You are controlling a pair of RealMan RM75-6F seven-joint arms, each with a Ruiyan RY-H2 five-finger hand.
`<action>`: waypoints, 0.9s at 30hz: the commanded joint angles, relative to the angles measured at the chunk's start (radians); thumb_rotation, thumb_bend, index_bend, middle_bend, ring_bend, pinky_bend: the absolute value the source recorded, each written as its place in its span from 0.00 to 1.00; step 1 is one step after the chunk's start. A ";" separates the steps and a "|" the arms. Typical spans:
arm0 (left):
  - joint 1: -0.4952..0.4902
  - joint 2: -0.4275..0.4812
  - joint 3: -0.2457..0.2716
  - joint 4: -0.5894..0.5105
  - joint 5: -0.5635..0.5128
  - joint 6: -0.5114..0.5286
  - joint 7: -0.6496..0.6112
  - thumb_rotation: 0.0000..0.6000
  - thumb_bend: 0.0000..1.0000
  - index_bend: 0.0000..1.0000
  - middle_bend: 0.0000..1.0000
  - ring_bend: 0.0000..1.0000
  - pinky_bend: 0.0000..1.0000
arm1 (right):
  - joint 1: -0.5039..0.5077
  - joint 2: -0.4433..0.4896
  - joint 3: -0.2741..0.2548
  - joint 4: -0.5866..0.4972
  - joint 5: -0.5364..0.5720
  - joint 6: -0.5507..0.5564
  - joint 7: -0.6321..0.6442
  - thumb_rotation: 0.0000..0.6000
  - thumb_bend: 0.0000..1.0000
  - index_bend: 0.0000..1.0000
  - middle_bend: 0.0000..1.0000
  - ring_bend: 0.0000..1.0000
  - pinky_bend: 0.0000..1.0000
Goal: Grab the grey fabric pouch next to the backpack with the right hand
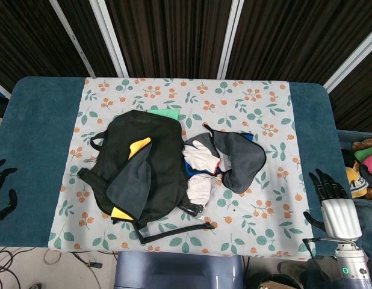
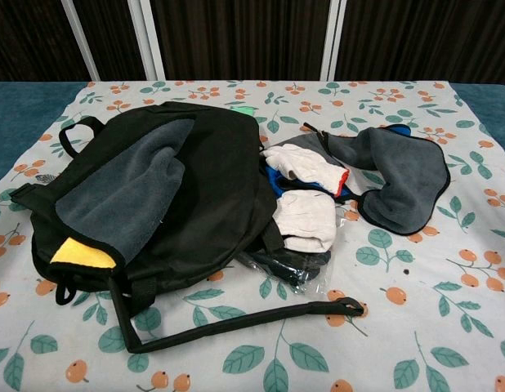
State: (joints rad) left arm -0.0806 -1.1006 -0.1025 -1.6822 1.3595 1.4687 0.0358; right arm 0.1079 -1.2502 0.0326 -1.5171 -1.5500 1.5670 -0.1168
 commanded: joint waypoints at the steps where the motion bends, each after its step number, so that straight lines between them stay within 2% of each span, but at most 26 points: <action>1: 0.000 -0.001 -0.001 0.001 0.000 0.002 -0.001 1.00 0.59 0.21 0.07 0.12 0.02 | -0.002 0.004 0.002 -0.001 0.001 -0.002 0.006 1.00 0.22 0.04 0.05 0.11 0.22; 27: 0.002 -0.008 0.002 0.005 0.011 0.013 0.012 1.00 0.59 0.21 0.07 0.12 0.02 | -0.012 0.016 0.014 -0.020 -0.004 -0.018 0.010 1.00 0.22 0.03 0.05 0.11 0.22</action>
State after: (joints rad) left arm -0.0784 -1.1084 -0.1001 -1.6775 1.3700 1.4812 0.0472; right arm 0.0961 -1.2340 0.0461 -1.5367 -1.5540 1.5497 -0.1065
